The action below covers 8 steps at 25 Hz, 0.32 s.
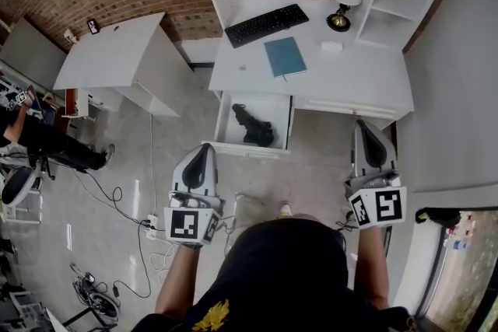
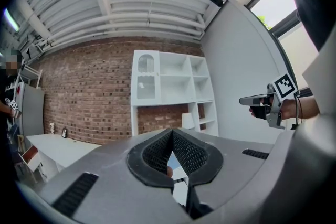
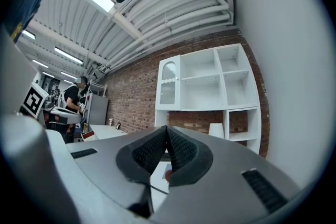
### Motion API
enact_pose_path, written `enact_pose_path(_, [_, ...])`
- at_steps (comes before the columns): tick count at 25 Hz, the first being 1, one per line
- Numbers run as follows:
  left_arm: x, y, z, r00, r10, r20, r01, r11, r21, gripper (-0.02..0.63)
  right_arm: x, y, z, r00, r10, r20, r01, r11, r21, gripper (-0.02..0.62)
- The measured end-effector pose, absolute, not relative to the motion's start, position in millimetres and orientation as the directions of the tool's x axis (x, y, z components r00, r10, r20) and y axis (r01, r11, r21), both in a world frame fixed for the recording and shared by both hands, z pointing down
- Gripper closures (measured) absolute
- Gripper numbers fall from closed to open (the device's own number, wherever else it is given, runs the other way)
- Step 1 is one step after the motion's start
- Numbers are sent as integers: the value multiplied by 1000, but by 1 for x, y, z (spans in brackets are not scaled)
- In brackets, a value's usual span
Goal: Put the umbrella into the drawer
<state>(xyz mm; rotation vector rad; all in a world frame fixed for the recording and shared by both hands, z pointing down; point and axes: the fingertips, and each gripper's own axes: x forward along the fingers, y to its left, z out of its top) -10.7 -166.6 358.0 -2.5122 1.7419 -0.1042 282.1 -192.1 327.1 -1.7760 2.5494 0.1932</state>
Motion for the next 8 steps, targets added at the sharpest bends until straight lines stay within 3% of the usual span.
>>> enact_pose_path(8, [-17,-172,358,338,-941,6,-937,-337,-91,589,276,-209,323,-356,-924,-138,-934,349,77,594])
